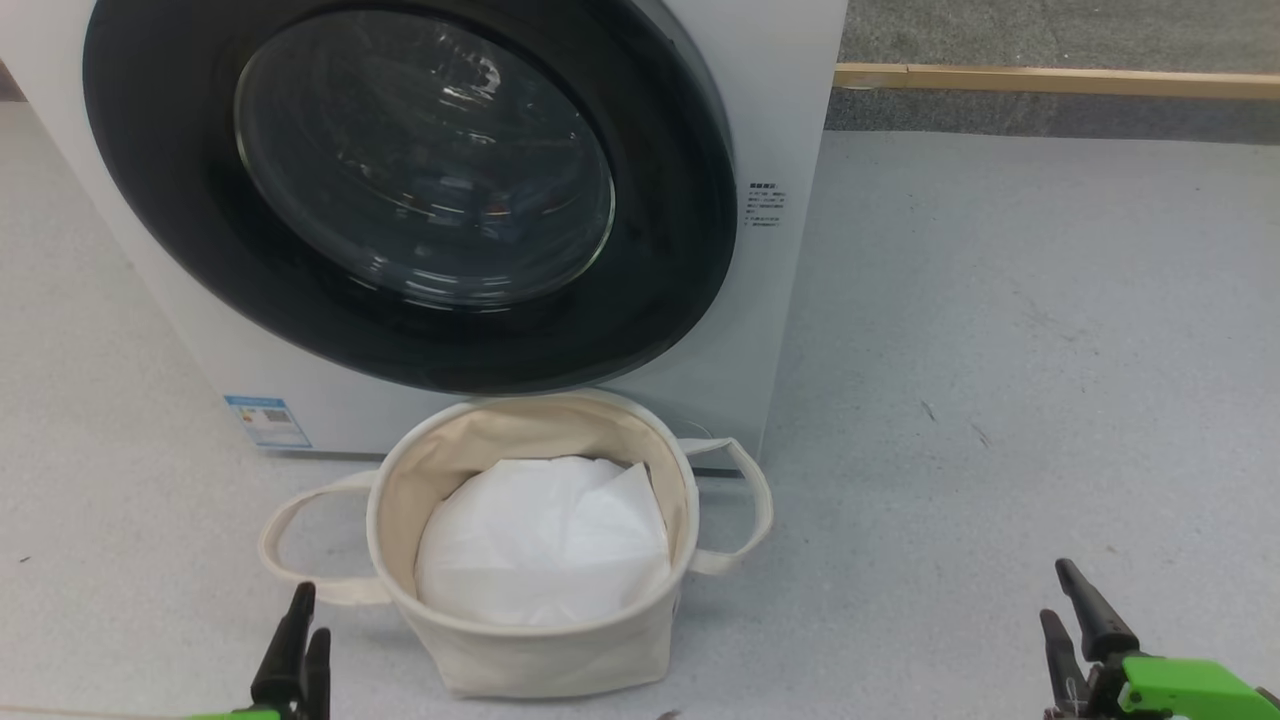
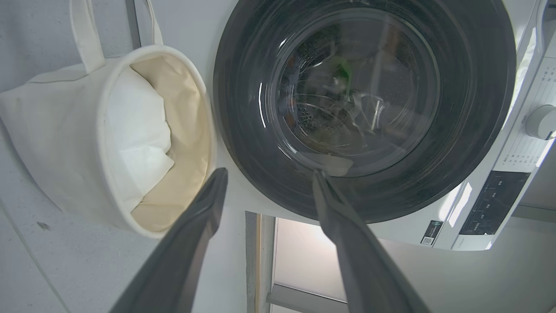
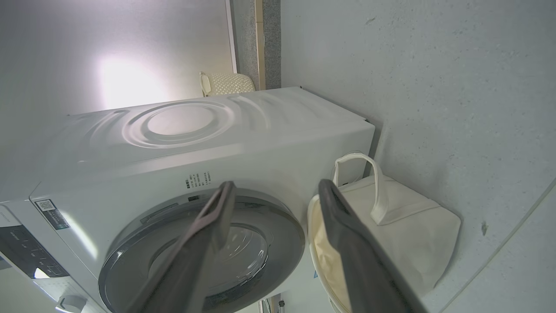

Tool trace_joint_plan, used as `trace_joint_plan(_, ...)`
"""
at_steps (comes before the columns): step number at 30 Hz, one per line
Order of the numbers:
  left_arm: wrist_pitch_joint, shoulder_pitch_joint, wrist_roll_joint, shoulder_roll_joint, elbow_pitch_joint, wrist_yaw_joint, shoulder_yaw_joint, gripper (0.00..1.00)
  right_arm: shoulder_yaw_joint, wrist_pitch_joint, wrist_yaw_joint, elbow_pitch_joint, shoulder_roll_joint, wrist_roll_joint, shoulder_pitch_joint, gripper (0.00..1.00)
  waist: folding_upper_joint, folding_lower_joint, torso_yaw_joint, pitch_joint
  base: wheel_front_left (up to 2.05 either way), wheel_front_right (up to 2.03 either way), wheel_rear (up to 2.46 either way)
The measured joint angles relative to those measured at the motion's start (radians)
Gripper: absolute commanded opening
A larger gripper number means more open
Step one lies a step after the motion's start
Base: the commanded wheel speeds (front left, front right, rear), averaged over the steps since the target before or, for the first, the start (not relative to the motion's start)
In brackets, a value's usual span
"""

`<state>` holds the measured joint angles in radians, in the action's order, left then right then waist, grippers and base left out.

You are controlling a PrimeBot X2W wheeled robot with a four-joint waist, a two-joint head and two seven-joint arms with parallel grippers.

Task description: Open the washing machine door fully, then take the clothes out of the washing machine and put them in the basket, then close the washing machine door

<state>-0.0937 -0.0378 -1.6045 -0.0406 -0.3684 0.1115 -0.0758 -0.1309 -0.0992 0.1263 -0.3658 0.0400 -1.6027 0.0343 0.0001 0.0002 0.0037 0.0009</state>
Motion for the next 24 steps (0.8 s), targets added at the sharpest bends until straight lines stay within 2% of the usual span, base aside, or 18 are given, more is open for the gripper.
trace_joint_plan(9, 0.012, -0.021, 0.012, -0.001, 0.012, -0.007, 0.006, 1.00, 0.010, 0.008, 0.000, 0.030, 0.000, 0.006, 0.003, 1.00, 0.0000, -0.0001, 0.002, 0.000, 0.00, 0.00, 0.00)
trace_joint_plan(15, 0.026, -0.037, 0.056, -0.006, 0.032, -0.007, 0.031, 1.00, 0.012, 0.018, 0.000, 0.049, 0.000, 0.012, 0.013, 1.00, 0.0000, -0.0001, 0.005, -0.001, 0.00, 0.00, 0.00)
trace_joint_plan(24, 0.055, -0.052, 0.135, -0.026, 0.044, -0.011, 0.072, 1.00, 0.049, 0.054, 0.000, 0.075, 0.024, 0.144, 0.028, 1.00, 0.0000, -0.0001, 0.008, -0.003, 0.00, 0.00, 0.00)
